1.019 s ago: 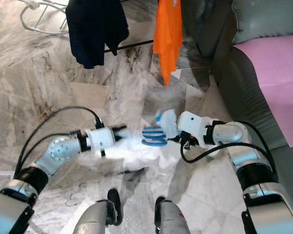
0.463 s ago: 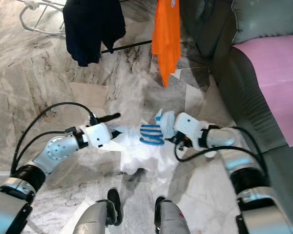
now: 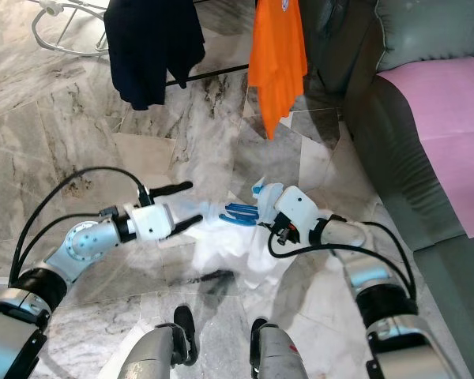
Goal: Hang hanger
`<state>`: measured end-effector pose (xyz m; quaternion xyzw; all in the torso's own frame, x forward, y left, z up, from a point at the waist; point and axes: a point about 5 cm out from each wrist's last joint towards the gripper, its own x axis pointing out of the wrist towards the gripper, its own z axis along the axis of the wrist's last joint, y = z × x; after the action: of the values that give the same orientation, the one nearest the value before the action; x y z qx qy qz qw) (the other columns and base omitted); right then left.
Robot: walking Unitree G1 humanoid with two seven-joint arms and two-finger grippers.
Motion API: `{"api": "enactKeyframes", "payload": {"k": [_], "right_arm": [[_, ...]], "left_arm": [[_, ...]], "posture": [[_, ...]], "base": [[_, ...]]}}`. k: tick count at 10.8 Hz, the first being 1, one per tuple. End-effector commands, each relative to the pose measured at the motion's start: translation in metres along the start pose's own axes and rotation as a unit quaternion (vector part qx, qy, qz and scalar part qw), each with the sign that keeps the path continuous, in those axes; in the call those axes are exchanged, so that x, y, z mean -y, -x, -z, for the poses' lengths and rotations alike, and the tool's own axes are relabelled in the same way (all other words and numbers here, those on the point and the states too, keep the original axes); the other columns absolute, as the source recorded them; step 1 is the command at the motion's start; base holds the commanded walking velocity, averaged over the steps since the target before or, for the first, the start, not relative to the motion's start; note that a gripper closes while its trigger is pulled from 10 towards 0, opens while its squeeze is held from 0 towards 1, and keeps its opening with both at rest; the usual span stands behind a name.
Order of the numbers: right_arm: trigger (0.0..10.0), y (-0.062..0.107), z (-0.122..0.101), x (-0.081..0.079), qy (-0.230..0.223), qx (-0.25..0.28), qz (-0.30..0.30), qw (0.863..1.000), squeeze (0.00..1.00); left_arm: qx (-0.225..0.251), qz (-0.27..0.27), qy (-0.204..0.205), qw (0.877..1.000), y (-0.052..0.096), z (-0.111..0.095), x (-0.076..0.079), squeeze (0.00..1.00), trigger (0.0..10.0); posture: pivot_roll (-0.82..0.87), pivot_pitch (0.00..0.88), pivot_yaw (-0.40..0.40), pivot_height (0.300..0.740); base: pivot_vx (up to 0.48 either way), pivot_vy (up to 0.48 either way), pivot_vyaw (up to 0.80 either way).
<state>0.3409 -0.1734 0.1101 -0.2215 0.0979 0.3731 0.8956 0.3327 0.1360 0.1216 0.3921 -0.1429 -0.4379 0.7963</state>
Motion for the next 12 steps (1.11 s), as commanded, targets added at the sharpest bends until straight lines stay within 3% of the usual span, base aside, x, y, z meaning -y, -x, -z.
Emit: {"api": "enactKeyframes", "payload": {"k": [1, 3, 4, 5, 6, 7, 9, 10, 11, 12], "right_arm": [[0.0, 0.000, -0.006, 0.002, -0.017, 0.024, 0.029, 0.999, 0.00], [0.0, -0.001, 0.000, 0.003, -0.080, 0.026, 0.105, 0.991, 0.00], [0.0, 0.002, 0.009, 0.001, -0.121, 0.012, 0.148, 0.981, 0.00], [0.0, 0.004, 0.017, 0.000, -0.144, 0.003, 0.175, 0.974, 0.00], [0.0, 0.005, 0.021, 0.000, -0.168, 0.001, 0.194, 0.967, 0.00], [0.0, 0.007, 0.028, 0.000, -0.205, -0.006, 0.231, 0.951, 0.00], [0.0, 0.012, 0.028, 0.002, -0.241, 0.021, 0.295, 0.924, 0.00], [0.0, 0.017, 0.028, 0.005, -0.269, 0.046, 0.339, 0.900, 0.00], [0.0, 0.017, 0.028, 0.003, -0.275, 0.051, 0.349, 0.894, 0.00], [4.2, 0.014, 0.029, -0.005, -0.288, 0.059, 0.351, 0.889, 0.00]], "left_arm": [[-0.009, -0.001, 0.026, 1.000, 0.005, 0.006, 0.009, 1.00, 10.0], [-0.009, -0.099, 0.136, 0.986, 0.004, 0.011, 0.008, 1.00, 10.0], [-0.020, -0.184, 0.203, 0.962, 0.008, 0.018, 0.009, 1.00, 10.0], [-0.043, -0.272, 0.247, 0.929, 0.014, 0.027, 0.010, 1.00, 10.0], [-0.076, -0.332, 0.310, 0.888, 0.018, 0.037, 0.014, 1.00, 10.0], [-0.126, -0.401, 0.349, 0.837, 0.022, 0.047, 0.029, 1.00, 10.0], [-0.182, -0.482, 0.322, 0.794, 0.026, 0.049, 0.036, 1.00, 10.0], [-0.196, -0.501, 0.335, 0.773, 0.026, 0.050, 0.039, 1.00, 10.0], [-0.202, -0.499, 0.335, 0.773, 0.024, 0.050, 0.040, 1.00, 10.0], [-0.187, -0.479, 0.343, 0.786, 0.020, 0.048, 0.038, 0.21, 10.0]], "posture": [[-0.18, 0.321, 0.050, 0.740], [-0.19, 0.315, 0.052, 0.740], [-0.19, 0.308, 0.054, 0.740], [-0.19, 0.298, 0.055, 0.740], [-0.19, 0.290, 0.054, 0.740], [-0.19, 0.264, 0.048, 0.740], [-0.20, 0.214, 0.047, 0.740], [-0.21, 0.192, 0.051, 0.740], [-0.22, 0.183, 0.055, 0.740], [-0.22, 0.176, 0.060, 0.740]], "base": [[0.000, 0.000, 0.00], [0.000, 0.000, 0.00], [0.000, 0.000, 0.00], [0.000, 0.000, 0.00], [0.000, 0.000, 0.00], [0.000, 0.000, 0.00], [0.000, 0.000, 0.00], [0.000, 0.000, 0.00], [0.000, 0.000, 0.00], [0.000, 0.000, 0.00]]}}
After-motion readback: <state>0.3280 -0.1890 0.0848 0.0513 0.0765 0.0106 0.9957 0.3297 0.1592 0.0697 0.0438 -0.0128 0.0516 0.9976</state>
